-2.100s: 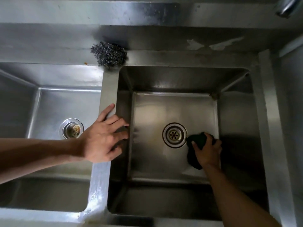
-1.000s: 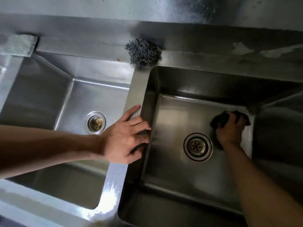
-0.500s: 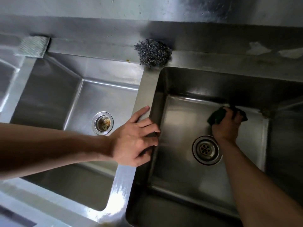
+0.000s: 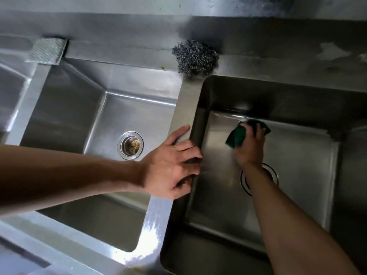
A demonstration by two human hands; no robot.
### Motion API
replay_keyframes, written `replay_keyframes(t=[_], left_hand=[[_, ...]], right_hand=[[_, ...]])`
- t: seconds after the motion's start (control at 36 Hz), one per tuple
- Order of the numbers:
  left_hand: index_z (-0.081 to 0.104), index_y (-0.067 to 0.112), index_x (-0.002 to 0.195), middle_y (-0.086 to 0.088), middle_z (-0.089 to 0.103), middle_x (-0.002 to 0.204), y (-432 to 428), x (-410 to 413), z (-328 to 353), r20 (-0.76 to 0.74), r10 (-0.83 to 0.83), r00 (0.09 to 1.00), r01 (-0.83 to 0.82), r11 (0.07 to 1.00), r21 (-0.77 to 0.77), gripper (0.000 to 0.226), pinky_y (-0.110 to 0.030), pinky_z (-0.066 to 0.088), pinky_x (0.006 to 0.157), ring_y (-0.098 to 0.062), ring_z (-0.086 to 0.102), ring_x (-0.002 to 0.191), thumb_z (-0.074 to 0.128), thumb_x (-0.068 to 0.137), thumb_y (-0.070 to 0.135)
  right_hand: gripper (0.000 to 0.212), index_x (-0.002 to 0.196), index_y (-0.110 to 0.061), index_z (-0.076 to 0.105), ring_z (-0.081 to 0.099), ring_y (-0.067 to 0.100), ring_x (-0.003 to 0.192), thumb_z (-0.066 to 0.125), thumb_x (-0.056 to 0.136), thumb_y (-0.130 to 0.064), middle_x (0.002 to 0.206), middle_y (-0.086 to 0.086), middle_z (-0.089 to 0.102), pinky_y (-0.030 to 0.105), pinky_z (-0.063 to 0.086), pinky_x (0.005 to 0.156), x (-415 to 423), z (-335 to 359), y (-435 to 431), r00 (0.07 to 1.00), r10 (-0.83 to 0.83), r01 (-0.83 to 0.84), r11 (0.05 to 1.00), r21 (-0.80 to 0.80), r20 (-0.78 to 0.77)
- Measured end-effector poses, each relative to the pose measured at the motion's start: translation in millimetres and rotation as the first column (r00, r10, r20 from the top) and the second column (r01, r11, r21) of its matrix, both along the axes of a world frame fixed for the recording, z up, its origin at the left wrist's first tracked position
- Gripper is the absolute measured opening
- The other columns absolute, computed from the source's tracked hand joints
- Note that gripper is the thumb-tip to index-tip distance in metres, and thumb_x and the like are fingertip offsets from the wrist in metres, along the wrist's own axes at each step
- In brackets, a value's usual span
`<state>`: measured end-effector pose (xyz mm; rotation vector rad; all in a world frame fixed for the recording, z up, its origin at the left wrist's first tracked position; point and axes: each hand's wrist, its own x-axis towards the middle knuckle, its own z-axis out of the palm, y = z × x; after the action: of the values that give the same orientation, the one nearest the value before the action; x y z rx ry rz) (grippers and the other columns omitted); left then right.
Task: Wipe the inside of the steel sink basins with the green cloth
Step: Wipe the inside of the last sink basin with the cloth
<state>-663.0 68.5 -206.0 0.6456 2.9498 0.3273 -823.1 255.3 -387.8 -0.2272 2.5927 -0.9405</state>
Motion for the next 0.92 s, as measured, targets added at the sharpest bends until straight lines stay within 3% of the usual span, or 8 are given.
replay_keyframes(t=[0.08,0.14,0.25,0.44,0.5,0.69,0.81,0.92], left_hand=[[0.075,0.021,0.087,-0.002,0.067,0.107,-1,-1,0,0.008,-0.010,1.000,0.010,1.000,0.004,0.018,-0.064,0.022,0.123,-0.029,0.063,0.100,0.066,0.075,0.032],[0.075,0.021,0.088,-0.002,0.067,0.108,-2,-1,-1,0.010,-0.009,1.000,0.009,1.000,0.000,0.019,-0.065,0.021,0.124,-0.029,0.063,0.102,0.065,0.076,0.033],[0.074,0.022,0.091,-0.001,0.067,0.110,-1,0,-1,0.007,-0.011,1.000,0.011,1.000,-0.004,0.019,-0.065,0.021,0.123,-0.029,0.063,0.105,0.067,0.078,0.034],[0.073,0.023,0.090,0.000,0.065,0.106,-1,-1,0,0.004,-0.019,1.000,0.019,1.000,0.000,0.019,-0.067,0.024,0.121,-0.028,0.062,0.102,0.067,0.077,0.035],[0.073,0.023,0.089,0.000,0.065,0.106,-1,-1,-1,0.000,-0.022,1.000,0.022,1.000,0.001,0.019,-0.066,0.024,0.122,-0.028,0.062,0.102,0.066,0.077,0.035],[0.072,0.023,0.087,0.000,0.064,0.103,-1,0,-2,-0.016,-0.013,1.000,0.014,1.000,0.011,0.015,-0.066,0.025,0.121,-0.028,0.062,0.100,0.065,0.078,0.033],[0.072,0.022,0.088,0.001,0.063,0.102,-2,0,-3,-0.025,-0.023,0.999,0.023,1.000,0.020,0.016,-0.066,0.023,0.122,-0.028,0.062,0.100,0.065,0.078,0.033],[0.072,0.023,0.088,0.002,0.062,0.102,-2,0,-2,-0.024,-0.026,0.999,0.027,0.999,0.022,0.016,-0.065,0.022,0.123,-0.027,0.061,0.100,0.066,0.078,0.034]], right_hand=[[0.077,0.141,-0.032,0.044,0.014,0.036,0.149,0.067,0.074,-0.002,0.162,0.010,0.015,0.046,0.031,0.116,6,2,-9,1.000,0.003,-0.003,1.000,-0.028,0.001],[0.076,0.140,-0.030,0.046,0.022,0.039,0.145,0.071,0.073,-0.005,0.160,0.011,0.022,0.047,0.032,0.115,19,-1,-10,0.978,0.202,-0.204,0.978,-0.039,-0.049],[0.078,0.139,-0.023,0.047,0.030,0.043,0.142,0.076,0.067,-0.012,0.156,0.018,0.030,0.057,0.031,0.113,59,-8,11,0.725,0.683,-0.681,0.730,0.049,-0.088],[0.089,0.136,-0.029,0.049,0.025,0.040,0.146,0.081,0.054,-0.013,0.158,0.019,0.028,0.053,0.021,0.118,129,3,83,0.428,0.902,-0.886,0.430,0.172,-0.050],[0.094,0.138,-0.035,0.043,0.026,0.038,0.146,0.081,0.054,-0.013,0.158,0.017,0.029,0.053,0.020,0.119,121,4,92,0.452,0.890,-0.869,0.455,0.196,-0.059],[0.079,0.141,-0.029,0.046,0.025,0.043,0.145,0.080,0.071,-0.018,0.157,0.017,0.027,0.056,0.035,0.111,74,10,78,0.896,0.442,-0.435,0.893,0.118,-0.043],[0.068,0.136,-0.028,0.050,0.029,0.041,0.143,0.080,0.076,-0.031,0.155,0.016,0.030,0.052,0.033,0.114,95,7,79,0.879,0.476,-0.473,0.878,0.074,-0.029],[0.082,0.135,-0.032,0.048,0.022,0.038,0.147,0.085,0.063,-0.018,0.156,0.012,0.032,0.052,0.029,0.117,123,6,97,0.781,0.625,-0.623,0.777,0.092,0.015]])
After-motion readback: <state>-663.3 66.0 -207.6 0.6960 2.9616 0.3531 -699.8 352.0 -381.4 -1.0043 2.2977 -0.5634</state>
